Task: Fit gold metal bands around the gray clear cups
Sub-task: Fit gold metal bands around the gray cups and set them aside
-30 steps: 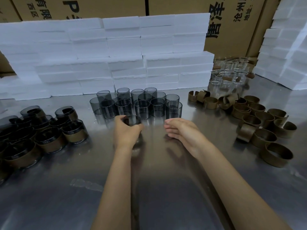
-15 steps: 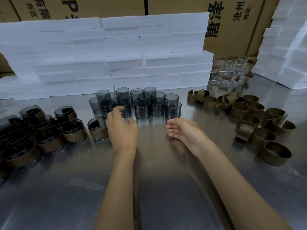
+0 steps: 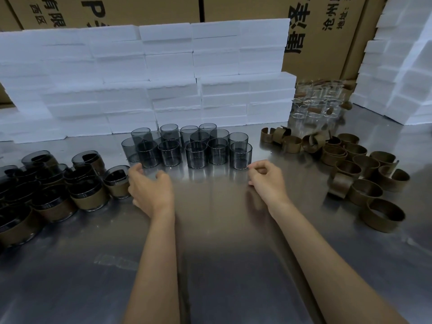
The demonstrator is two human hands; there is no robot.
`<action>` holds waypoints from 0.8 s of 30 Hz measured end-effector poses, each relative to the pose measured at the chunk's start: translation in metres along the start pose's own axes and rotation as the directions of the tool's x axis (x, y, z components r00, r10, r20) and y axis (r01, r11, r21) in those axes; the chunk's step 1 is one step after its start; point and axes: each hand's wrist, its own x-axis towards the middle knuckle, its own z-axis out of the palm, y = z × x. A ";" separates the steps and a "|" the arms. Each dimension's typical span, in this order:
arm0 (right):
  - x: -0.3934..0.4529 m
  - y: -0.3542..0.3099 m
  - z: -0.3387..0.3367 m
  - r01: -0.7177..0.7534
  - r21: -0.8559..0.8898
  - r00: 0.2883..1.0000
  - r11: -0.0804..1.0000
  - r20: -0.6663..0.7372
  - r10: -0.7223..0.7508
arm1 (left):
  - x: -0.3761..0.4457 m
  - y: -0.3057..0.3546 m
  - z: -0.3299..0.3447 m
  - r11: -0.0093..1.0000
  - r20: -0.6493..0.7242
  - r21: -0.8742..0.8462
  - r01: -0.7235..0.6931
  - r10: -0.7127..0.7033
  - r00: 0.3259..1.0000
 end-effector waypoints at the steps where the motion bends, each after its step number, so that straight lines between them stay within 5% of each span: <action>1: 0.001 0.003 0.000 0.060 -0.076 0.998 0.995 -0.019 -0.062 | 0.001 0.000 0.000 1.000 -0.015 -0.001 0.002 -0.002 1.000; 3: 0.005 0.010 0.002 0.140 -0.234 0.988 0.962 -0.031 -0.151 | 0.003 -0.001 0.000 1.000 -0.010 -0.015 0.009 -0.009 1.000; 9: 0.029 0.014 0.013 0.088 -0.368 0.996 0.926 0.027 -0.084 | -0.018 0.004 0.019 0.997 0.223 -0.062 -0.046 0.059 0.973; 17: 0.046 0.005 0.023 0.041 -0.555 0.997 0.831 -0.028 -0.068 | -0.056 0.004 0.046 0.970 0.611 -0.126 -0.206 0.240 0.754; 24: 0.030 0.001 0.014 0.047 -0.220 0.999 0.974 0.031 -0.041 | -0.058 0.012 0.042 0.974 0.623 -0.179 -0.138 0.221 0.750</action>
